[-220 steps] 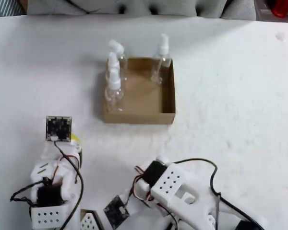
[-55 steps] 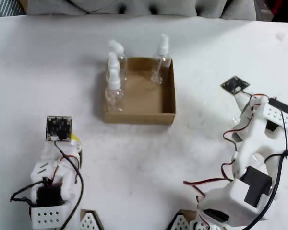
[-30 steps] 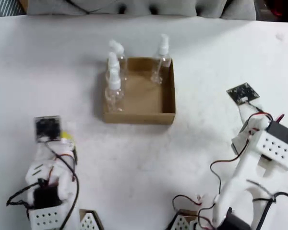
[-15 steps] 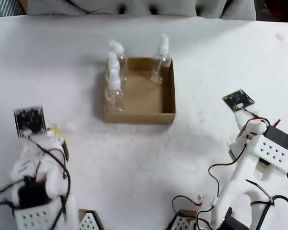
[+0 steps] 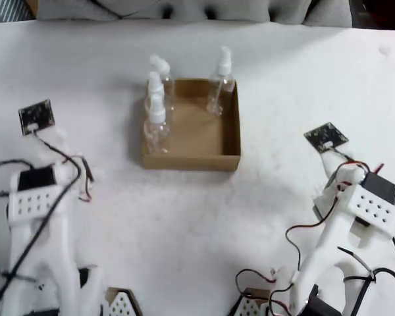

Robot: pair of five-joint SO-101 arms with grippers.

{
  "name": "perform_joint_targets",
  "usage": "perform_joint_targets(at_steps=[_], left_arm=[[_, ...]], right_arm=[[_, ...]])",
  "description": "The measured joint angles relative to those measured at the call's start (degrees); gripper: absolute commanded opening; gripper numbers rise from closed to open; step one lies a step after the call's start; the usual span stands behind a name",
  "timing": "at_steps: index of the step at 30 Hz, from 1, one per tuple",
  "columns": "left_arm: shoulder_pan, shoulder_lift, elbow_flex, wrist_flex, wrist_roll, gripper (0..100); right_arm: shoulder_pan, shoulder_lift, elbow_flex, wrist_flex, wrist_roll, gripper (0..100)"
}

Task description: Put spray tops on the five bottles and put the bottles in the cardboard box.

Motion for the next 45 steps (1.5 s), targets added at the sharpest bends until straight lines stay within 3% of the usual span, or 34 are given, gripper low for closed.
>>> perform_joint_targets(at_steps=[7,11,24,36,39,42,45], left_arm=[[0.00,8.44,-3.60,0.00,8.35,23],[0.00,10.11,-3.69,-0.70,11.43,22],[-1.14,24.35,-3.69,-14.86,20.13,23],[0.97,33.23,-5.80,-17.49,23.12,22],[0.97,36.22,-8.53,-17.41,23.30,16],[1.05,37.10,-9.67,-17.41,23.30,1],[1.67,37.71,-10.90,-17.41,23.30,6]], right_arm=[[0.09,0.00,0.00,0.00,0.00,1.6],[0.00,0.00,0.00,0.00,0.00,1.6],[0.00,-0.18,4.31,-7.03,0.26,1.6],[-1.14,-0.70,4.40,-7.74,0.53,1.6],[-0.97,-0.70,4.40,-7.74,0.35,1.6],[-1.14,-0.70,4.40,-7.74,0.35,1.6],[-1.14,-0.70,4.40,-7.74,0.35,1.6]])
